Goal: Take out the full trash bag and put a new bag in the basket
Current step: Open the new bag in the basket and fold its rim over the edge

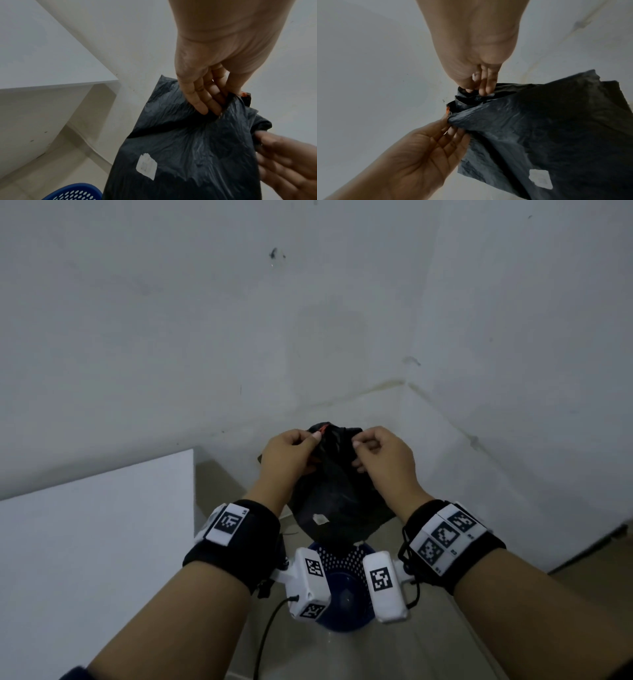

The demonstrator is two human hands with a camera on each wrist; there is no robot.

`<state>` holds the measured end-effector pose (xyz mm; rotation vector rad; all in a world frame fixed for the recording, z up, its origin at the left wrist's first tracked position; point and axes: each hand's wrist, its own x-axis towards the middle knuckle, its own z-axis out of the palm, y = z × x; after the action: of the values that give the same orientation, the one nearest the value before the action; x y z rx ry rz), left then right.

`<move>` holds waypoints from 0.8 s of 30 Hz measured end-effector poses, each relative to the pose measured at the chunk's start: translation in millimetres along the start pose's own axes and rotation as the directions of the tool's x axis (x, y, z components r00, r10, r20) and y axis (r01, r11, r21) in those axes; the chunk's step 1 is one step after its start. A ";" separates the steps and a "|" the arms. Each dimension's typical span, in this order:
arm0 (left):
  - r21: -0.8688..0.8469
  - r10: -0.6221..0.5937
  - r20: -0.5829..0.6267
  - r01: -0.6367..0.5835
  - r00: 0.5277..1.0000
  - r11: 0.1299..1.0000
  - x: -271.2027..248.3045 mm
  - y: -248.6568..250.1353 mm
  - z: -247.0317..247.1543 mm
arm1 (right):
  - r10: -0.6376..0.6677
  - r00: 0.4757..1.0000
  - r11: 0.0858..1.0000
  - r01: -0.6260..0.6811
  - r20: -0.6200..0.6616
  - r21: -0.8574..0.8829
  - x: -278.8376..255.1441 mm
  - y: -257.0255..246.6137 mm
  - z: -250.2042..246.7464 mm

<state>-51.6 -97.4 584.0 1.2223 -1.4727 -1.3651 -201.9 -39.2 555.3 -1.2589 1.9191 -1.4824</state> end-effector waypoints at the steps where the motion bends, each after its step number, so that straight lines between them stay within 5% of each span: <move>1: -0.001 0.000 0.021 0.000 1.000 1.000 -1.8 0.8 5.4 | 0.025 0.999 0.996 -0.029 0.048 0.081 1.2 -2.6 -0.1; 6: 0.016 0.008 0.037 -0.008 0.999 1.000 -11.6 -3.3 25.4 | 0.040 0.972 0.995 -0.059 0.232 0.077 12.0 10.7 -2.8; 11: -0.019 -0.039 -0.182 0.037 0.982 0.999 -13.5 -17.2 28.3 | 0.024 0.982 1.000 -0.023 0.186 -0.005 22.7 35.6 -20.6; 15: 0.001 -0.049 -0.287 0.051 0.957 0.999 -11.8 -25.6 26.8 | 0.159 0.968 0.967 -0.192 0.193 0.169 24.3 44.5 -26.9; 18: 0.084 0.003 -0.248 0.018 0.969 0.996 -18.5 -25.5 37.4 | 0.157 0.940 0.911 -0.257 0.304 0.324 19.8 41.0 -19.4; 24: 0.080 -0.029 -0.173 0.044 0.984 0.996 -26.4 -32.4 52.8 | 0.027 0.917 0.955 -0.141 0.398 0.261 11.8 33.0 -7.2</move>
<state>-91.3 -57.5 547.0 1.3905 -1.4033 -1.1994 -226.7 -44.1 530.0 -1.2116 1.4246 -1.2888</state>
